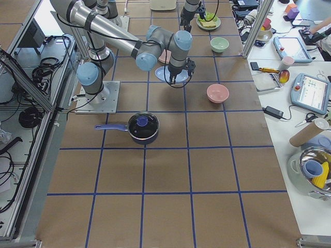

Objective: Stack three plates with pink and blue
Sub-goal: 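Withdraw the left gripper while the right gripper carries the blue plate toward the stack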

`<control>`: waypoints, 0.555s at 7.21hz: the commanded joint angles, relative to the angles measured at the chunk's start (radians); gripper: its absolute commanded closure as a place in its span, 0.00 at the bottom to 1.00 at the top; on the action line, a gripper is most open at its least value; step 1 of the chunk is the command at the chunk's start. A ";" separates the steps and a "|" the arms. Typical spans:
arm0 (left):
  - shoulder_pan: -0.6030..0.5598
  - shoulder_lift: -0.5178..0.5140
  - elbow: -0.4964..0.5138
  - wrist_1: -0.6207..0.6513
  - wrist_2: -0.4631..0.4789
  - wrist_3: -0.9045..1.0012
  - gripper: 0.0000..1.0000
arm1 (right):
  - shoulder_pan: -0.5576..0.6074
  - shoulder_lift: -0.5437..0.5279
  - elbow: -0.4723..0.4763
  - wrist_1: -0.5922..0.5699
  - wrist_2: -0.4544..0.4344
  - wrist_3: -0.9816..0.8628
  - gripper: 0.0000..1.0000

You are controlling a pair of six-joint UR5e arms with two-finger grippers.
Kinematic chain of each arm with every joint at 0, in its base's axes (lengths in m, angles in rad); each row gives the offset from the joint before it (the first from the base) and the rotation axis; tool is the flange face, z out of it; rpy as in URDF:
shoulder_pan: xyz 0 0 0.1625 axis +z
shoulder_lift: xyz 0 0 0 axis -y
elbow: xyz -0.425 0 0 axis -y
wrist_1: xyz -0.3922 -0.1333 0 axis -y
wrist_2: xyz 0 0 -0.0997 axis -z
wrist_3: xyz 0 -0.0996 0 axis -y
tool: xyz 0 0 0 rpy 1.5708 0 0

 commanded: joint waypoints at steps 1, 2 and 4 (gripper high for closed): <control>0.077 0.081 -0.044 -0.015 -0.001 0.190 0.00 | 0.095 -0.004 0.018 -0.008 0.024 0.088 1.00; 0.109 0.127 -0.101 -0.015 -0.004 0.238 0.00 | 0.155 -0.004 0.020 -0.009 0.042 0.164 1.00; 0.194 0.225 -0.210 -0.012 -0.004 0.307 0.00 | 0.288 -0.004 0.026 -0.053 0.042 0.359 1.00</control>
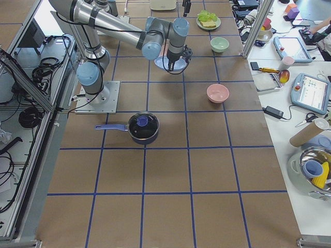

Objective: Stack three plates with pink and blue
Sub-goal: 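Withdraw the left gripper while the right gripper carries the blue plate toward the stack, then lower the blue plate onto the pink plate and open the right gripper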

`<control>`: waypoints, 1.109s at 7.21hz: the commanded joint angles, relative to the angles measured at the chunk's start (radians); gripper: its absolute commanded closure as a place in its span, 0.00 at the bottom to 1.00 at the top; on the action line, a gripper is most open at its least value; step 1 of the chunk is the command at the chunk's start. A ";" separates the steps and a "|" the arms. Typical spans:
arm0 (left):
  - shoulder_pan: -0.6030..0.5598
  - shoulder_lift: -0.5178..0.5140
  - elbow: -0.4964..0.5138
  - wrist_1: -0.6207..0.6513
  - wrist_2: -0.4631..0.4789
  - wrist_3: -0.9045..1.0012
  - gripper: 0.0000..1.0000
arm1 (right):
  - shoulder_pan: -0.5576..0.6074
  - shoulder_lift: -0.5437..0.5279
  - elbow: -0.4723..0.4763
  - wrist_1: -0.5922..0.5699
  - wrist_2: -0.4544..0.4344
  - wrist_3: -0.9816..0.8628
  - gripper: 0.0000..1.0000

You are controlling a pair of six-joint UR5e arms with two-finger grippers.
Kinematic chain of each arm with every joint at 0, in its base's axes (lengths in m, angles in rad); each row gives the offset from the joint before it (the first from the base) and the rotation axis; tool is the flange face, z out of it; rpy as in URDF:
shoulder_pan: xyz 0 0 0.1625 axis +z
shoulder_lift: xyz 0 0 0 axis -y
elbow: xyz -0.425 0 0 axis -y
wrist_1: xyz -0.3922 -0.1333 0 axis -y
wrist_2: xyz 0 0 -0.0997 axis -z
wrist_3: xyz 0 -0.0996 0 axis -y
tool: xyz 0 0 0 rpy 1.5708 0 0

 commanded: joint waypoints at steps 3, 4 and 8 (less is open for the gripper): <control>0.161 0.181 -0.211 0.003 -0.007 0.091 0.00 | 0.250 0.011 0.111 -0.278 -0.014 0.345 1.00; 0.183 0.227 -0.263 -0.003 -0.004 0.103 0.00 | 0.267 0.023 0.137 -0.330 -0.017 0.380 1.00; 0.274 0.327 -0.436 0.240 0.002 0.207 0.00 | 0.335 0.078 0.136 -0.413 -0.046 0.466 1.00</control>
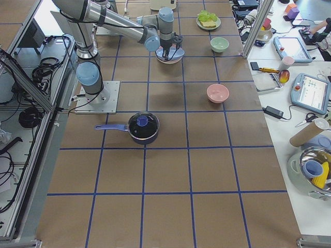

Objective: Stack three plates with pink and blue
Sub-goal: 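Lower the blue plate onto the pink plate and open the right gripper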

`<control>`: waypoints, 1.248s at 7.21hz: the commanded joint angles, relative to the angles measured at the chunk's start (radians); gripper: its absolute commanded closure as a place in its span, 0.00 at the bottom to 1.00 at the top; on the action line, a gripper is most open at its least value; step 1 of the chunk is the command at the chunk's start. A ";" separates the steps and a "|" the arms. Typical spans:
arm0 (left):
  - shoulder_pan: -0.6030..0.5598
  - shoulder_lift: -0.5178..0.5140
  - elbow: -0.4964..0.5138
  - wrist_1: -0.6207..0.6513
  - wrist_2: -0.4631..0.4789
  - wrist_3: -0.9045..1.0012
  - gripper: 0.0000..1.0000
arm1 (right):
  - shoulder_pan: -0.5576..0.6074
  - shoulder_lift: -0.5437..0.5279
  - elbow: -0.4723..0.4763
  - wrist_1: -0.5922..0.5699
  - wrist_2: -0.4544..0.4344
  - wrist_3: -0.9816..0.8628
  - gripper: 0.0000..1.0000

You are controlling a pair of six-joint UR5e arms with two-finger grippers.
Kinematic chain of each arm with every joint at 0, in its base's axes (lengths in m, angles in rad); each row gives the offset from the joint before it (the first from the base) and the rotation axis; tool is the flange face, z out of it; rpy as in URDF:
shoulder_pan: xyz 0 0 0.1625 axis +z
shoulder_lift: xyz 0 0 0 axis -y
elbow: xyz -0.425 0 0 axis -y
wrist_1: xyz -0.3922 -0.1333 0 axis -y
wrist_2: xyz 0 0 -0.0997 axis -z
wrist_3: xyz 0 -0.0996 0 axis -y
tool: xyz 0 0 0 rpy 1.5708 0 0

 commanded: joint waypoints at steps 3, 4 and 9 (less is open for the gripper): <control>0.039 0.053 -0.010 0.136 -0.014 0.057 0.00 | 0.022 0.030 -0.006 -0.031 0.003 0.072 0.87; 0.039 0.061 -0.011 0.153 -0.017 0.056 0.00 | 0.025 0.036 -0.003 -0.043 0.009 0.072 0.63; 0.040 0.076 -0.013 0.141 -0.066 0.054 0.00 | -0.004 0.031 -0.150 0.037 -0.014 -0.056 0.29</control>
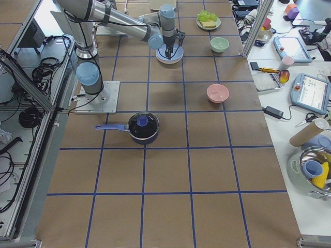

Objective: Stack three plates with pink and blue

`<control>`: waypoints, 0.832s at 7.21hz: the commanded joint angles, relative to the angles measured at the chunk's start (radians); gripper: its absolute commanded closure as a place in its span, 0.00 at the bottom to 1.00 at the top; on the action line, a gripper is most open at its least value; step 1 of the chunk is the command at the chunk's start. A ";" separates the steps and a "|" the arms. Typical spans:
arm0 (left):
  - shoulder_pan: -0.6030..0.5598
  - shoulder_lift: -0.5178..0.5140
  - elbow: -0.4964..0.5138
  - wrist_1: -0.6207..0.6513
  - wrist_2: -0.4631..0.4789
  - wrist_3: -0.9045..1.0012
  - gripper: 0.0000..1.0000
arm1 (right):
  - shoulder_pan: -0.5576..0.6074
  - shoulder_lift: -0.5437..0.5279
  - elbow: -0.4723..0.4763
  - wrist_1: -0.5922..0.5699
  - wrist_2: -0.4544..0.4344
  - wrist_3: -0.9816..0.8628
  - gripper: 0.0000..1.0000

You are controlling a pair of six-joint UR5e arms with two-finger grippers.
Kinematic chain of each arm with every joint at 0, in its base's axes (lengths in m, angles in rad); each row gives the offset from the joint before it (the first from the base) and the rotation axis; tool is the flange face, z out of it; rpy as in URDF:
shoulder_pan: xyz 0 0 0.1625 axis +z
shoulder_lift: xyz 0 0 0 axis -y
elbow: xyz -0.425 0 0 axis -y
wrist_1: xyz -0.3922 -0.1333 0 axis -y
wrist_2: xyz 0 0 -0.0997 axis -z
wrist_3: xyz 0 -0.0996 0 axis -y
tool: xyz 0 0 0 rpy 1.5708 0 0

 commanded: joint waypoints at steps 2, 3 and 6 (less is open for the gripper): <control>0.000 0.013 -0.007 -0.010 0.000 0.002 0.00 | -0.096 -0.005 -0.179 0.202 -0.054 -0.249 0.26; 0.000 0.012 -0.005 -0.009 0.000 0.002 0.00 | -0.147 -0.009 -0.213 0.212 -0.079 -0.375 0.23; 0.000 0.010 -0.004 -0.007 0.000 0.002 0.00 | -0.213 -0.068 -0.350 0.405 -0.041 -0.425 0.11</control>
